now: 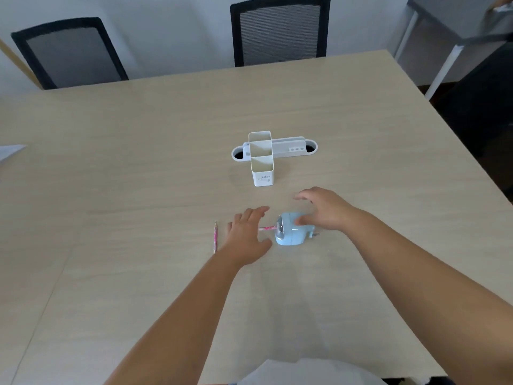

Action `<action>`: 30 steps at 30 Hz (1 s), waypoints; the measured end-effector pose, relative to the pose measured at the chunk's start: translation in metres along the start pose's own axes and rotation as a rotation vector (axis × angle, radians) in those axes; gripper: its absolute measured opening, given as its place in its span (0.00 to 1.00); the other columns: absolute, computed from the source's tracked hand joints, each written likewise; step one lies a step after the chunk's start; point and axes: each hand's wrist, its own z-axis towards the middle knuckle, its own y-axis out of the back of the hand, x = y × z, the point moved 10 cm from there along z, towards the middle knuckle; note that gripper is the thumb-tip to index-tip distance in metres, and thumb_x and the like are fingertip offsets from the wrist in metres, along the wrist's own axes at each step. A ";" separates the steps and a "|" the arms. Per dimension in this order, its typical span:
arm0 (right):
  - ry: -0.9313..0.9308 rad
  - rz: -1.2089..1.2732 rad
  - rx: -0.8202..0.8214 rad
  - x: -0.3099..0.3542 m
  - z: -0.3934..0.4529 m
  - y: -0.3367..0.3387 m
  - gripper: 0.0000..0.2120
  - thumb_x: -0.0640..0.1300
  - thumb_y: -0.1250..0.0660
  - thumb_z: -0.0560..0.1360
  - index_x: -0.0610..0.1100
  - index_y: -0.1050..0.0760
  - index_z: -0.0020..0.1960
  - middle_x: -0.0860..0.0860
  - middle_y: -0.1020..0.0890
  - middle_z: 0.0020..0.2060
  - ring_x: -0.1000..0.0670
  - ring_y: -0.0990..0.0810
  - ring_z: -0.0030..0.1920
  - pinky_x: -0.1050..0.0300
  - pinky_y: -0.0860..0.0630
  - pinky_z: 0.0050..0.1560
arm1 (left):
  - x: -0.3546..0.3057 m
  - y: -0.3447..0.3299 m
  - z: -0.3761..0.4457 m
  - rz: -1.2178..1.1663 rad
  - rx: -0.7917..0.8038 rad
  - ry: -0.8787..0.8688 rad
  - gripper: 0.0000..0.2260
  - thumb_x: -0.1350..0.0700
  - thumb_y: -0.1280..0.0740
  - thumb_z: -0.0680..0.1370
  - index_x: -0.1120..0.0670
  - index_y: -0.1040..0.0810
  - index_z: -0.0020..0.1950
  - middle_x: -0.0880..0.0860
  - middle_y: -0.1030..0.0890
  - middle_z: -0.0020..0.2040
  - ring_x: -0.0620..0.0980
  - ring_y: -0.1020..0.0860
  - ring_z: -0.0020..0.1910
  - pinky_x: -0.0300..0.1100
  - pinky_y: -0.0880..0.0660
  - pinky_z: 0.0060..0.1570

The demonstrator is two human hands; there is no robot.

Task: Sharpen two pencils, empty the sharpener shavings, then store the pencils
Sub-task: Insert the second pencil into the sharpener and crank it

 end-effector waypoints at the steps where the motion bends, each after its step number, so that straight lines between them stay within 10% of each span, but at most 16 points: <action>1: -0.026 0.005 -0.011 -0.011 -0.003 0.005 0.30 0.51 0.25 0.67 0.51 0.29 0.66 0.49 0.27 0.64 0.48 0.28 0.64 0.55 0.31 0.62 | -0.009 -0.001 0.001 -0.027 0.010 -0.025 0.34 0.49 0.31 0.69 0.42 0.41 0.73 0.45 0.32 0.66 0.51 0.35 0.64 0.47 0.39 0.61; 8: -0.154 -0.187 0.129 -0.070 -0.017 -0.034 0.21 0.48 0.29 0.69 0.46 0.23 0.61 0.48 0.22 0.54 0.46 0.24 0.60 0.55 0.28 0.59 | -0.057 -0.032 0.025 0.148 0.056 -0.121 0.44 0.42 0.25 0.64 0.45 0.43 0.75 0.49 0.35 0.69 0.54 0.38 0.68 0.48 0.40 0.65; 13: -0.191 -0.184 0.041 -0.078 -0.008 -0.053 0.07 0.45 0.35 0.72 0.44 0.20 0.43 0.51 0.25 0.36 0.44 0.22 0.45 0.59 0.31 0.37 | -0.060 -0.048 0.040 0.262 0.097 -0.079 0.39 0.41 0.23 0.62 0.48 0.35 0.68 0.51 0.30 0.61 0.55 0.29 0.59 0.48 0.32 0.55; 18: -0.115 -0.107 -0.016 -0.080 -0.020 -0.064 0.07 0.44 0.38 0.76 0.45 0.21 0.49 0.48 0.23 0.50 0.46 0.25 0.53 0.54 0.28 0.48 | -0.058 -0.051 0.044 0.292 0.064 -0.031 0.34 0.45 0.22 0.63 0.52 0.34 0.63 0.53 0.30 0.58 0.56 0.29 0.54 0.47 0.31 0.46; 30: 0.080 0.108 -0.107 -0.047 -0.037 -0.006 0.04 0.38 0.34 0.74 0.45 0.23 0.42 0.54 0.25 0.33 0.56 0.28 0.33 0.73 0.33 0.36 | -0.060 -0.053 0.047 0.335 0.076 -0.067 0.34 0.46 0.23 0.64 0.52 0.35 0.63 0.55 0.31 0.57 0.56 0.29 0.52 0.47 0.31 0.50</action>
